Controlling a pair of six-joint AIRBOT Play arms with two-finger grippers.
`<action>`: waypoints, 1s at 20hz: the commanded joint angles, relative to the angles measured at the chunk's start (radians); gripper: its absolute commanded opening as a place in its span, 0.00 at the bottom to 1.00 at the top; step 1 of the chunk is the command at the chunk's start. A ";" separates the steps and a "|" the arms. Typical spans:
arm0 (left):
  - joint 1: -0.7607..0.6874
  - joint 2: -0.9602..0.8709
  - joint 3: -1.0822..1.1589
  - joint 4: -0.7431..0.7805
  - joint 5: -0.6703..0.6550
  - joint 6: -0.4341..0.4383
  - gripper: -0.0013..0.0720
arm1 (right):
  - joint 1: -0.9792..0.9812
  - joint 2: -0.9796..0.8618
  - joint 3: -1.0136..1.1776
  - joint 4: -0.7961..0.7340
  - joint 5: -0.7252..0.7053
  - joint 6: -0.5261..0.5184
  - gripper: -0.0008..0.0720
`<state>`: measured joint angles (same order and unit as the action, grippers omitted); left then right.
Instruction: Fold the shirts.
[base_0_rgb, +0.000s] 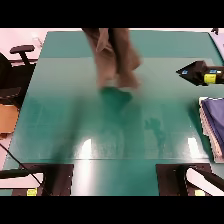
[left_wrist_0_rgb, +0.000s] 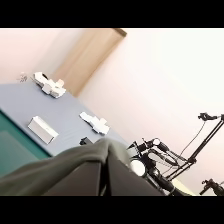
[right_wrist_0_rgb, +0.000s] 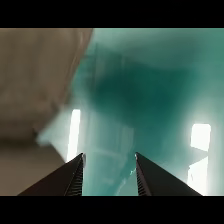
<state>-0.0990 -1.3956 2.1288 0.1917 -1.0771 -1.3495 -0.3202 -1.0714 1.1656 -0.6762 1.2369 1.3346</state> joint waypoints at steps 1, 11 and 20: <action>0.039 0.066 -0.121 0.154 -0.153 -0.016 0.04 | -0.064 0.028 0.000 -0.006 0.014 -0.017 0.54; 0.071 0.066 -0.729 1.030 -0.239 0.020 0.05 | 0.010 -0.105 -0.001 -0.132 0.110 -0.035 0.54; 0.071 0.067 -1.005 1.059 -0.091 0.050 0.05 | 0.242 -0.475 0.000 0.011 0.061 -0.160 0.84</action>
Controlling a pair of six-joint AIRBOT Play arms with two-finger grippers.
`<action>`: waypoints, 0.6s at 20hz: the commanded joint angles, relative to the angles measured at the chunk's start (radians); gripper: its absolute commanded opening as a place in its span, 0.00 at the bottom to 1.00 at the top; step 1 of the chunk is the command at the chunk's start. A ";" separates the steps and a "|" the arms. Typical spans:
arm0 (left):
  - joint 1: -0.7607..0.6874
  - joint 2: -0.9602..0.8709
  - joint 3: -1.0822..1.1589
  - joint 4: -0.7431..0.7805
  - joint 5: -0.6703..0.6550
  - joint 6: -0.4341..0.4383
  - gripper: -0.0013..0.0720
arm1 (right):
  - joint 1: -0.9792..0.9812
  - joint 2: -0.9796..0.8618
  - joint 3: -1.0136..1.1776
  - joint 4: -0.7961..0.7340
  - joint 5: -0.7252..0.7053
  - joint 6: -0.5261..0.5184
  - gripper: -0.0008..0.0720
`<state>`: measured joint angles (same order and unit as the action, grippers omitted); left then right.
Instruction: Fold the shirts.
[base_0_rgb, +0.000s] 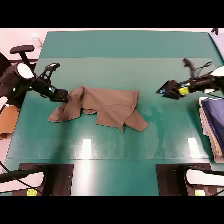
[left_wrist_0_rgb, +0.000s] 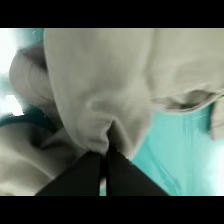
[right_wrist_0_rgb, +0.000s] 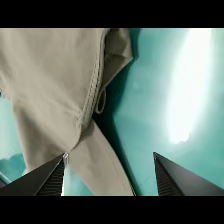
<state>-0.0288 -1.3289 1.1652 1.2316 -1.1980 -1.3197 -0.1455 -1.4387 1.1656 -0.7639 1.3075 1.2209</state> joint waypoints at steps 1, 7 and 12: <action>0.001 0.000 -0.041 0.019 0.040 0.020 0.05 | 0.094 -0.148 0.000 0.149 -0.019 -0.063 0.81; 0.001 0.000 -0.041 0.023 0.056 0.037 0.05 | 0.211 -0.301 0.000 0.347 -0.138 -0.118 0.78; 0.001 0.000 -0.041 0.022 0.052 0.038 0.05 | 0.280 -0.307 0.000 0.382 -0.181 -0.121 0.16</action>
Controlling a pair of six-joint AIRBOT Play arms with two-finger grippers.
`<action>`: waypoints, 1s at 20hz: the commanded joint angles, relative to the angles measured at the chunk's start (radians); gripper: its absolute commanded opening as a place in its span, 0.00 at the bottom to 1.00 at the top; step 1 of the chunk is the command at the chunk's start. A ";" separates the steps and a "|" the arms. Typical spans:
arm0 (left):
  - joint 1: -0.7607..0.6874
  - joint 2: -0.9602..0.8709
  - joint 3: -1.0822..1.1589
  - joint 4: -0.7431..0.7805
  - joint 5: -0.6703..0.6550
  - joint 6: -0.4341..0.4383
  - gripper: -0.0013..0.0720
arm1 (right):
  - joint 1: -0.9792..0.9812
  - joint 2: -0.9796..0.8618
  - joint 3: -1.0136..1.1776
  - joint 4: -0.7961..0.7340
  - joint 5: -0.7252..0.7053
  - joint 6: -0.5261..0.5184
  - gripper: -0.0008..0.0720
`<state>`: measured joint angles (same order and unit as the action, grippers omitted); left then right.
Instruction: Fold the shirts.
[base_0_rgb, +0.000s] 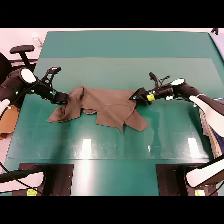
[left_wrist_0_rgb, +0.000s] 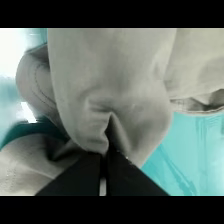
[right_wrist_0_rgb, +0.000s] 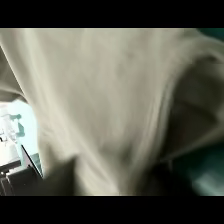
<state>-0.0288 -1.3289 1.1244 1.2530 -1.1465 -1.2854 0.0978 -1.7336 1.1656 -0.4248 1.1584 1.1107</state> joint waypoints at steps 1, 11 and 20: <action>0.001 0.001 0.001 0.000 -0.010 0.004 0.05 | 0.043 0.000 0.000 0.047 -0.031 -0.012 0.04; 0.001 0.132 0.538 0.011 -0.153 0.037 0.04 | -0.197 0.410 0.284 0.064 0.046 0.051 0.04; 0.000 0.425 0.926 0.002 -0.174 0.039 0.05 | -0.467 0.777 0.638 0.065 0.236 0.123 0.04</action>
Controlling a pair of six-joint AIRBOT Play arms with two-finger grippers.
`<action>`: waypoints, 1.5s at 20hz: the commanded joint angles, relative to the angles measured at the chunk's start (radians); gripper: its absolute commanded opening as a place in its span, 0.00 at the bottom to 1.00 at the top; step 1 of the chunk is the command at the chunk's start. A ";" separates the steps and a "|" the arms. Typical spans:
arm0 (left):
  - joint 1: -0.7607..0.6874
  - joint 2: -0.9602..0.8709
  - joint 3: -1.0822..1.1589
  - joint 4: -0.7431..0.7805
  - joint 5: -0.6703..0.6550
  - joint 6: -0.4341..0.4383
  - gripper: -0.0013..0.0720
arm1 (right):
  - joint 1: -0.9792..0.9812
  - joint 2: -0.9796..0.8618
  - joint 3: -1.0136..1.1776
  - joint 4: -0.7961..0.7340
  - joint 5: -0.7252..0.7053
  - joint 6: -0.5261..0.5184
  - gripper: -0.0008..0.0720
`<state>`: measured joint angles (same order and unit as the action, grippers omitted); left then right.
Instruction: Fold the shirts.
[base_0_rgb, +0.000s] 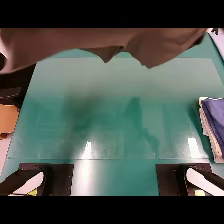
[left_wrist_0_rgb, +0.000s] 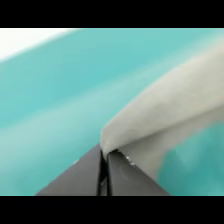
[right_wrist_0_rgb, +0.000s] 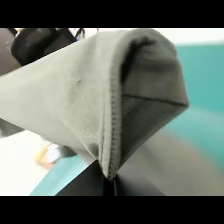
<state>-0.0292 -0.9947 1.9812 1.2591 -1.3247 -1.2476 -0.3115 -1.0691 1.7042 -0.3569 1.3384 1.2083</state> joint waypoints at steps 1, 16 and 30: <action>0.001 0.124 0.069 -0.007 0.002 0.009 0.05 | -0.065 0.151 0.124 -0.003 0.050 0.026 0.04; -0.002 -0.080 -0.471 -0.248 0.020 0.053 0.05 | 0.107 -0.060 -0.199 -0.230 0.099 0.061 0.04; -0.002 -0.598 -0.846 -0.378 0.606 0.236 0.05 | 0.254 -0.632 -0.420 -0.290 -0.290 -0.066 0.04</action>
<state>-0.0307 -1.5215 1.1473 0.8890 -0.7914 -1.0325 -0.0368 -1.5990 1.2217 -0.6434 1.0183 1.1553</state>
